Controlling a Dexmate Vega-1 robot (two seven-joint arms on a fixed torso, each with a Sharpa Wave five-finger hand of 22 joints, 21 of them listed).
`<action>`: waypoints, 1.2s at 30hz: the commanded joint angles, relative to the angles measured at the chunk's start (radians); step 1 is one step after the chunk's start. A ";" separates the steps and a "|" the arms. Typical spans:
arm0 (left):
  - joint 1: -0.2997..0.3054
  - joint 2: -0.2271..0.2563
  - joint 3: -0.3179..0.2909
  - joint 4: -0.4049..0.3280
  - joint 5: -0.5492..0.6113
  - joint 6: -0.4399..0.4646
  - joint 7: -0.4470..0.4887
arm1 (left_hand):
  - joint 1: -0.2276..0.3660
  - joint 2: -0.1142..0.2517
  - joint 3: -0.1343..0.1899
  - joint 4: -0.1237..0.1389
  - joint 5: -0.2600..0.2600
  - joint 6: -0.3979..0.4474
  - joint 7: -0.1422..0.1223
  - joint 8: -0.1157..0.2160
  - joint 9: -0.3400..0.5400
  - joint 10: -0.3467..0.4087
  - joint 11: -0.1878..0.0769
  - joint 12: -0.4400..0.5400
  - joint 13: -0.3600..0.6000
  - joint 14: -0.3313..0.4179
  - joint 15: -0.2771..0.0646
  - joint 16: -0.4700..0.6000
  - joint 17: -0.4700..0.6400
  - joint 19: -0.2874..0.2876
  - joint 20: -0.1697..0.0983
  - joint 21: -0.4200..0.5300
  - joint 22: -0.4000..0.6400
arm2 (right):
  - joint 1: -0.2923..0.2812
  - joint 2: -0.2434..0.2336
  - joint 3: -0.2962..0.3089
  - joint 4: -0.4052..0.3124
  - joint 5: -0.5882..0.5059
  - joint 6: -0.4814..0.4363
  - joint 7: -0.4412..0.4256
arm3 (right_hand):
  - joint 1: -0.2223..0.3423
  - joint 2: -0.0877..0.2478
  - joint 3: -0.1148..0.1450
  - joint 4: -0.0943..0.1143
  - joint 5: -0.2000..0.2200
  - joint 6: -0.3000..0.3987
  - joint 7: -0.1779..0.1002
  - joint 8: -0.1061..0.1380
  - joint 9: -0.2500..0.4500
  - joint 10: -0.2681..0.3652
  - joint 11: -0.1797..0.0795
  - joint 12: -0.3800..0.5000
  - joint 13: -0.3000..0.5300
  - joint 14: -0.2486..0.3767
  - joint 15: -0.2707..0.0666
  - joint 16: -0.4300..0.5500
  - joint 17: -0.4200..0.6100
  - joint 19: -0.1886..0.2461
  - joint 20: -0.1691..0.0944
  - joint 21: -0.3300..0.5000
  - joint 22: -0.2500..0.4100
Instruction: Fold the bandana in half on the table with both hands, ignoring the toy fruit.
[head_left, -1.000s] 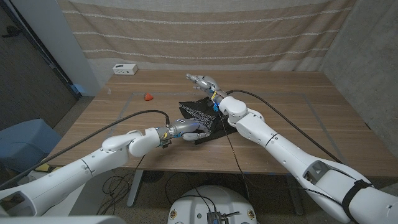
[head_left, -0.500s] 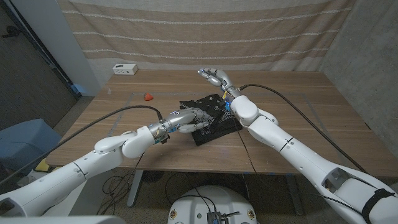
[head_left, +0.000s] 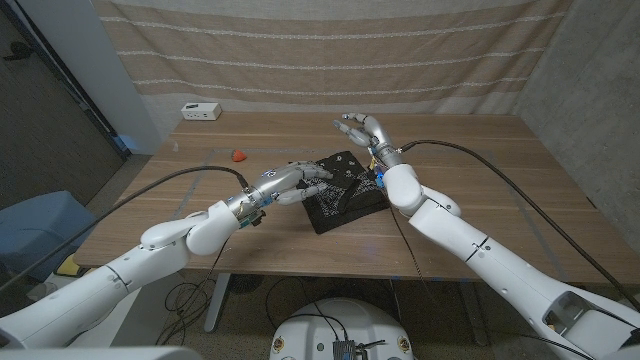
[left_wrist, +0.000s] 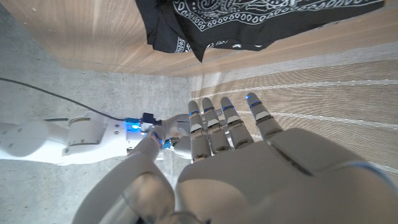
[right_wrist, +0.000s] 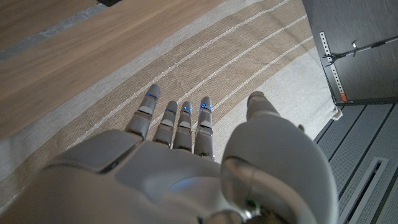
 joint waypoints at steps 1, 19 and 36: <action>0.045 0.013 -0.054 0.000 -0.021 0.062 0.048 | -0.005 -0.007 -0.002 -0.002 -0.002 0.035 0.015 0.015 0.002 0.033 0.008 0.018 0.004 0.016 -0.001 0.008 0.004 0.004 0.006 0.006 0.004 | -0.051 -0.027 -0.044 -0.108 -0.162 -0.228 -0.061 | -0.016 -0.011 -0.010 0.003 -0.002 0.000 0.015 0.004 0.002 -0.008 -0.002 0.002 0.003 -0.010 0.002 -0.003 0.003 0.001 -0.002 0.001 0.003; 0.103 0.033 -0.108 0.016 -0.082 0.141 0.103 | -0.020 -0.003 -0.007 0.002 0.000 0.078 0.040 0.023 0.004 0.079 0.015 0.033 0.006 0.063 0.001 0.020 0.006 0.023 0.011 0.013 0.006 | -0.015 -0.017 -0.166 -0.074 -0.357 -0.469 -0.051 | -0.059 -0.032 -0.036 0.013 0.007 0.049 0.035 0.024 0.005 0.012 -0.005 0.014 0.003 -0.007 -0.013 -0.003 0.001 0.011 -0.008 -0.002 0.003; 0.094 0.036 -0.109 0.037 -0.112 0.164 0.112 | -0.031 0.005 -0.008 0.010 0.001 0.099 0.050 0.022 0.004 0.105 0.018 0.037 0.007 0.095 0.001 0.023 0.008 0.040 0.011 0.020 0.007 | -0.008 -0.013 -0.256 -0.028 -0.466 -0.607 -0.032 | -0.065 -0.036 -0.044 0.002 0.020 0.148 0.048 0.055 0.008 0.048 -0.009 0.026 0.002 0.014 -0.030 0.001 -0.005 0.025 -0.013 -0.004 0.003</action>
